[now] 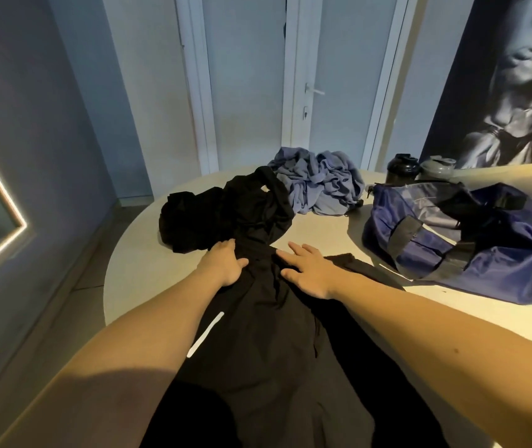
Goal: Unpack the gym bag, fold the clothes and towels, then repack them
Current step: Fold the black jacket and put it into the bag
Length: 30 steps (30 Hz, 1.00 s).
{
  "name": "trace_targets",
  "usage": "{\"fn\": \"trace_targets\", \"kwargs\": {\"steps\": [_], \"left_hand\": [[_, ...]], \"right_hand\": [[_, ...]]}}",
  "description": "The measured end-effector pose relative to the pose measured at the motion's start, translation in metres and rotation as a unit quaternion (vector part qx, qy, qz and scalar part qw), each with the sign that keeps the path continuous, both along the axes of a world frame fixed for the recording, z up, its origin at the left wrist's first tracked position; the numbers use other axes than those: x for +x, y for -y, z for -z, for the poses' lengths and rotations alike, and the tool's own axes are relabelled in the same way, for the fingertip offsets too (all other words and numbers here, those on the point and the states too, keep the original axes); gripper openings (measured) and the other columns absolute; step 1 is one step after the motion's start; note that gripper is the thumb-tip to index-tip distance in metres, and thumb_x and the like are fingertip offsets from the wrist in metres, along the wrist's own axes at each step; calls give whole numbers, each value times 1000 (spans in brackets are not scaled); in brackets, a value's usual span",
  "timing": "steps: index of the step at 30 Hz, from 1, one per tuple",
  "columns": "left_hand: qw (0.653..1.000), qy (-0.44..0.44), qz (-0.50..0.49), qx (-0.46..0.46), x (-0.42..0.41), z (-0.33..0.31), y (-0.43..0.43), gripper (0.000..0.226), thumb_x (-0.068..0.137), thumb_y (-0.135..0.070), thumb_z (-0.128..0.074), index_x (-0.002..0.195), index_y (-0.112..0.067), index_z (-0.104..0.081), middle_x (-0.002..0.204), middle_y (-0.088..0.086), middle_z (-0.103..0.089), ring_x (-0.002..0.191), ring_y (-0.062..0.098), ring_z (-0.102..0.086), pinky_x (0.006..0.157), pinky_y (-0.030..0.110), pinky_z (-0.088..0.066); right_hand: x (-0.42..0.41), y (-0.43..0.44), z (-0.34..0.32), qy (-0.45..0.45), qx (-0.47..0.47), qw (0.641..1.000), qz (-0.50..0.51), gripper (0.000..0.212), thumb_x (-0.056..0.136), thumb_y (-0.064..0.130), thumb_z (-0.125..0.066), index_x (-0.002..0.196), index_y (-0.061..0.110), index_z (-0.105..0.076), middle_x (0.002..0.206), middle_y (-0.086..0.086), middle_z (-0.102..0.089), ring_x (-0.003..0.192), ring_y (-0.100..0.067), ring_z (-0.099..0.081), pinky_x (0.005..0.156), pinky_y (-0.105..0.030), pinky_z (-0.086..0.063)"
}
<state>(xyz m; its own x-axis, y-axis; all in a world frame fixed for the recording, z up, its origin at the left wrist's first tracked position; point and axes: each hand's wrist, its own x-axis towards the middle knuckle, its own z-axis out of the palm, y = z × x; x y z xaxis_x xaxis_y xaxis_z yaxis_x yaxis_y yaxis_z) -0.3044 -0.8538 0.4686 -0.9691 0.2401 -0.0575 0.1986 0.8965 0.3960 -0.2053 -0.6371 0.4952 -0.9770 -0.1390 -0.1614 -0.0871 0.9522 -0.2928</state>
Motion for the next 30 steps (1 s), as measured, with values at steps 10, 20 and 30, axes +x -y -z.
{"fn": "trace_targets", "kwargs": {"steps": [10,20,30], "left_hand": [[994,-9,33,-102,-68,12,2,69,108,-47,-32,162,-14,-5,170,8,-6,156,27,-8,126,44,-13],[987,-116,15,-113,-45,-8,1,76,96,-41,-63,156,-10,-28,154,15,-41,137,34,-43,110,45,-41],[975,-56,207,-59,173,-40,-38,56,96,-54,-56,142,-21,-52,143,1,-49,134,25,-34,111,42,-35]], "right_hand": [[-64,19,19,45,50,997,47,54,106,54,-22,158,46,-13,170,7,1,155,-29,8,121,-62,6],[-44,-4,11,-73,-17,994,85,55,106,44,-36,158,28,-28,164,-1,-27,154,-29,-14,122,-56,-11],[122,-55,12,-70,-93,961,251,56,100,32,-54,153,22,-40,154,-6,-47,141,-31,-42,117,-46,-35]]}}
